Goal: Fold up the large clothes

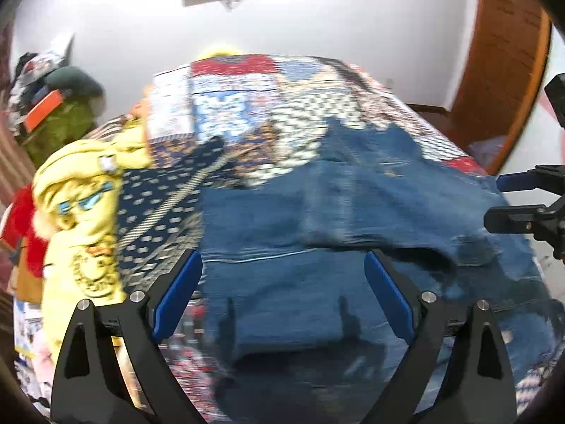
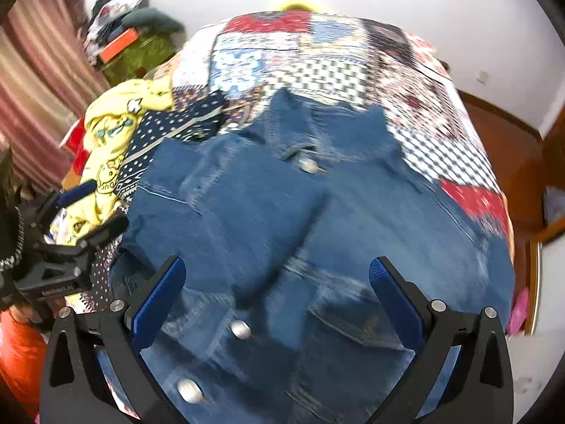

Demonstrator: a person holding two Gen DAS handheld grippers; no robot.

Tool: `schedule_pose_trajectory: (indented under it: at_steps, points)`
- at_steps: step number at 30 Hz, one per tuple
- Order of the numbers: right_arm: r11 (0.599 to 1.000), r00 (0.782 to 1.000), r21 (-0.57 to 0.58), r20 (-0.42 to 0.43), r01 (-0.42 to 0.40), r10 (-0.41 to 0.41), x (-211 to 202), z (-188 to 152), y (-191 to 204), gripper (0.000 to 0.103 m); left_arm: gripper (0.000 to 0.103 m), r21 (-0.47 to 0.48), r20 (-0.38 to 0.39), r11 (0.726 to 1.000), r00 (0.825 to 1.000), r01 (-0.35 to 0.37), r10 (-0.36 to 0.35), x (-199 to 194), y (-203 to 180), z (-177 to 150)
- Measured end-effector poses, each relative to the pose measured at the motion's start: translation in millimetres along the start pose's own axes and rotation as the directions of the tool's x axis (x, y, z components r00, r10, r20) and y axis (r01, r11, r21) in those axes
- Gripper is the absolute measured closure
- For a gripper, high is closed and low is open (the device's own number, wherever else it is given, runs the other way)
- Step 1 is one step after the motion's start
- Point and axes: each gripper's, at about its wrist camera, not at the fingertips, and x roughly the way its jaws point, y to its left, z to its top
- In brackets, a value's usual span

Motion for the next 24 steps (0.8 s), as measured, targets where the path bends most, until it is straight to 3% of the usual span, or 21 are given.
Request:
schedule_pose_trajectory:
  at_steps: [5,14,19,20,24]
  points:
    - [0.994,0.999,-0.110,-0.041,0.015,-0.020,39,17,40,0.000,0.010,-0.057,-0.039,0.998,0.999,-0.024,0.022,15,40,-13]
    - [0.949,0.979,-0.297,-0.136,0.106,-0.152,115,34,82,0.006,0.010,-0.104,-0.084,0.994,0.996,-0.020,0.011,47,64,-30]
    - [0.935,0.971,-0.325,-0.140,0.142,-0.196,133,35,84,0.041,0.010,-0.113,-0.078,0.993,0.997,-0.014,0.005,49,68,-31]
    - [0.936,0.972,-0.324,-0.140,0.137,-0.191,132,34,84,0.043,0.010,-0.115,-0.076,0.993,0.997,-0.014,0.006,49,68,-31]
    - [0.940,0.982,-0.329,-0.126,0.091,-0.139,119,28,88,0.073,0.010,-0.097,-0.066,0.995,0.998,-0.031,0.025,44,65,-30]
